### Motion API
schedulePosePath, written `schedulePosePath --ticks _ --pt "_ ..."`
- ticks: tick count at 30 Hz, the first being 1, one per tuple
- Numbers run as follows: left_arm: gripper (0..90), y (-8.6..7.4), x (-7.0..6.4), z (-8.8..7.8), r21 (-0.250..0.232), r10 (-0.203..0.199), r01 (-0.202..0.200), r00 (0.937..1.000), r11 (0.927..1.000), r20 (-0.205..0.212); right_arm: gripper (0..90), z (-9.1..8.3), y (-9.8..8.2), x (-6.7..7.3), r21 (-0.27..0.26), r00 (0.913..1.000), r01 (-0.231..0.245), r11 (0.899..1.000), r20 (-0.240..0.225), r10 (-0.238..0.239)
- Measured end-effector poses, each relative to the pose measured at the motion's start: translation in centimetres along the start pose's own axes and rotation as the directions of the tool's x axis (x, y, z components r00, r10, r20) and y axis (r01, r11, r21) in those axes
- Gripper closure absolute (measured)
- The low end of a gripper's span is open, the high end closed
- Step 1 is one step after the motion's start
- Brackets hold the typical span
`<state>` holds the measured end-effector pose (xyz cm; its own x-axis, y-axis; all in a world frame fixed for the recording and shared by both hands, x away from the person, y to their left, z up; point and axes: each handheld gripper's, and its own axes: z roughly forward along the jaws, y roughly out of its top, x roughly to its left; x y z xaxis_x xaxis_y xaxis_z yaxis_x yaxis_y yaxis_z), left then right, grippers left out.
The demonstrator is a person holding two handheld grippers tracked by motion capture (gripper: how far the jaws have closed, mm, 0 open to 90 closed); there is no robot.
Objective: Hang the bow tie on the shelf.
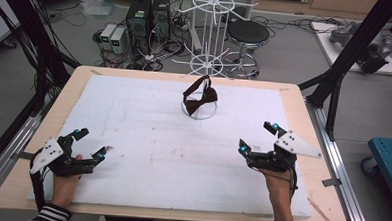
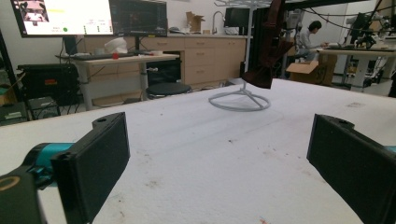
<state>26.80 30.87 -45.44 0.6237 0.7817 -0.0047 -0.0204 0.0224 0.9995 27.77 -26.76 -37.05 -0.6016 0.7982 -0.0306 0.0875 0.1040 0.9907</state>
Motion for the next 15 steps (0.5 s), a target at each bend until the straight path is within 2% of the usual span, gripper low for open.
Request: schedulePosePath --ticks 5,8,12,15 --pt "6.2 0.0 0.0 0.0 -0.001 -0.002 0.002 1.0 1.0 0.001 0.8 -1.0 -3.4 0.2 -0.045 0.9987 -0.027 0.999 0.041 0.029" --pt "6.2 0.0 0.0 0.0 -0.001 -0.002 0.002 1.0 1.0 0.0 0.8 -1.3 -5.0 0.4 -0.072 0.9973 -0.025 0.997 0.068 0.029" --pt "6.2 0.0 0.0 0.0 -0.003 -0.002 0.002 1.0 1.0 -0.001 0.7 -1.3 -6.8 0.6 -0.087 0.9966 -0.007 0.996 0.081 0.014" --pt "6.2 0.0 0.0 0.0 -0.003 -0.002 0.002 1.0 1.0 0.0 0.7 -1.3 -7.7 0.7 -0.101 0.9967 -0.022 0.995 0.076 0.03"
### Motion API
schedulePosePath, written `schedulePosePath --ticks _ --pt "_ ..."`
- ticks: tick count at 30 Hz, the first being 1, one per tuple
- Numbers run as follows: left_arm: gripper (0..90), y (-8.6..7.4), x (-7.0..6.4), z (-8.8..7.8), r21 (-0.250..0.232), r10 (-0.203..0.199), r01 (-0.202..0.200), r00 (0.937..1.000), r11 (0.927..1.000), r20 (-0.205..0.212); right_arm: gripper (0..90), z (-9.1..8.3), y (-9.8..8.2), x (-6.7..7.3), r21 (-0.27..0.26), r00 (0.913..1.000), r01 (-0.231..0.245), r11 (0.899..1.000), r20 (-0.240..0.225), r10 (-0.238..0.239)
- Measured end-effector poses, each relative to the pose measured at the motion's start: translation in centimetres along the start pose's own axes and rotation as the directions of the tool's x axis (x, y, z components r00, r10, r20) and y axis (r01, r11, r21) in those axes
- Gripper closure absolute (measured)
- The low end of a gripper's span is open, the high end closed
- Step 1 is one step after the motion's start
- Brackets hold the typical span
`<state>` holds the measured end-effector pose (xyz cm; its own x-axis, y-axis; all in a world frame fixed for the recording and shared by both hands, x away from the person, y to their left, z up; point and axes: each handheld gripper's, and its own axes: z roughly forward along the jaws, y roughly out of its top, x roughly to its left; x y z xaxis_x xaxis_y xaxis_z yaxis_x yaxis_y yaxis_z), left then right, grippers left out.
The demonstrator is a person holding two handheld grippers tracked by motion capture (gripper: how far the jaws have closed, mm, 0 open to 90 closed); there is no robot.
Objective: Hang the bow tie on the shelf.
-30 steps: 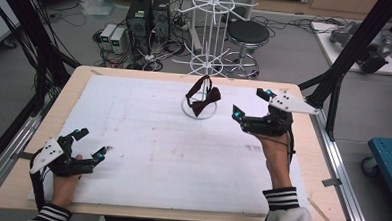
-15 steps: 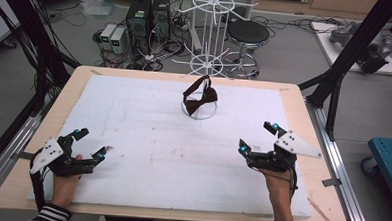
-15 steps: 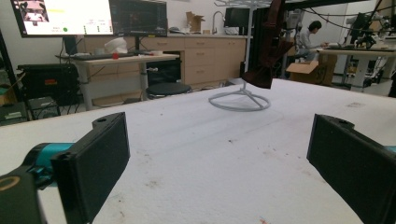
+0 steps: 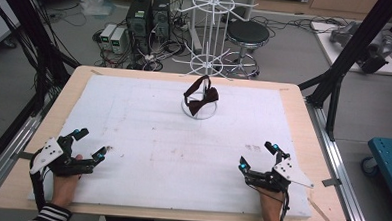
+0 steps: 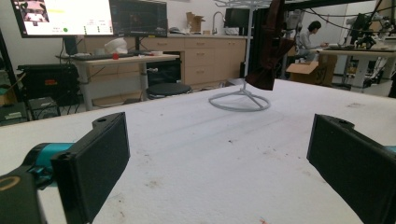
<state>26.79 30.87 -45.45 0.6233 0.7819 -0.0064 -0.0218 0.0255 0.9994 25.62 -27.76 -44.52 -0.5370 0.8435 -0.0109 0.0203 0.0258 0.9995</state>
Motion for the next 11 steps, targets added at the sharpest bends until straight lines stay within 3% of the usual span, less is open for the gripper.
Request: schedulePosePath --ticks 11 --pt "6.2 0.0 0.02 -0.02 -0.002 -0.003 0.003 1.0 1.0 0.001 0.8 0.1 -0.78 0.04 -0.006 0.9999 0.001 1.0 0.013 -0.001"
